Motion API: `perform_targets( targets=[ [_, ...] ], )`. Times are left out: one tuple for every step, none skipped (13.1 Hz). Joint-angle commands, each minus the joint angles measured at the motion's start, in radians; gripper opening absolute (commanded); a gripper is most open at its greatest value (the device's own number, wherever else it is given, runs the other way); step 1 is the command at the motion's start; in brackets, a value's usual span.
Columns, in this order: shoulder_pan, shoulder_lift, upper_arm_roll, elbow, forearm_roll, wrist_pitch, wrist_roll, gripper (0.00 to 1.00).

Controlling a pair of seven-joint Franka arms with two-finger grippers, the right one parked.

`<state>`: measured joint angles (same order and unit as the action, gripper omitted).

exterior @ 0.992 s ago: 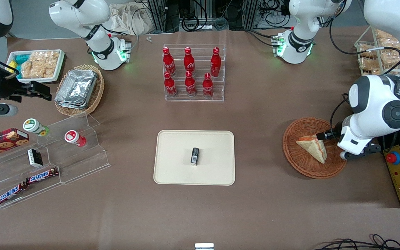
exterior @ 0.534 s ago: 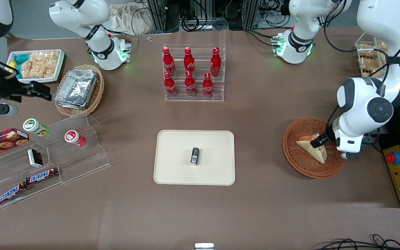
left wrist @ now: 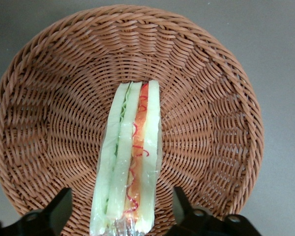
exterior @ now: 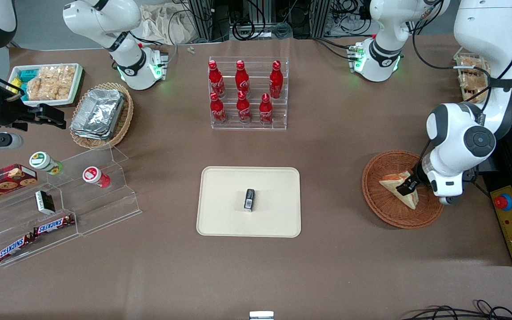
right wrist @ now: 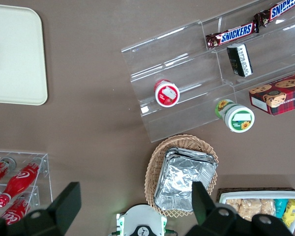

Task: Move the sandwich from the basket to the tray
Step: 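Close the left gripper on the sandwich wrapper's end, then lift the sandwich up out of the basket with the left gripper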

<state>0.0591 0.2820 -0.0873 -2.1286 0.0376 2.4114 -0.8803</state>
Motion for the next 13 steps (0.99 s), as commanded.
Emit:
perform_targets(
  targets=[
    [-0.002, -0.015, 0.001, -0.047, -0.001, 0.057, -0.052, 0.63],
    [-0.002, -0.018, 0.001, -0.047, -0.001, 0.054, -0.055, 0.43],
    [-0.002, -0.026, 0.001, -0.045, -0.001, 0.045, -0.054, 0.24],
    [-0.004, -0.041, 0.001, -0.045, -0.001, 0.038, -0.055, 0.09],
    [-0.005, -0.062, 0.001, -0.039, -0.001, 0.01, -0.055, 0.0],
    [-0.012, -0.072, 0.001, -0.009, -0.001, -0.068, -0.054, 0.0],
    [-0.019, -0.072, -0.003, 0.06, 0.001, -0.198, -0.049, 0.0],
    [-0.025, -0.072, -0.005, 0.138, 0.005, -0.336, -0.037, 0.0],
    [-0.025, -0.073, -0.006, 0.212, 0.01, -0.441, -0.031, 0.0],
    [-0.027, -0.076, -0.008, 0.272, 0.01, -0.527, -0.029, 0.0],
    [-0.028, -0.08, -0.014, 0.324, 0.011, -0.596, -0.029, 0.0],
    [-0.025, -0.083, -0.041, 0.378, 0.01, -0.659, -0.008, 0.0],
    [-0.025, -0.089, -0.051, 0.431, 0.004, -0.725, 0.05, 0.0]
  ],
)
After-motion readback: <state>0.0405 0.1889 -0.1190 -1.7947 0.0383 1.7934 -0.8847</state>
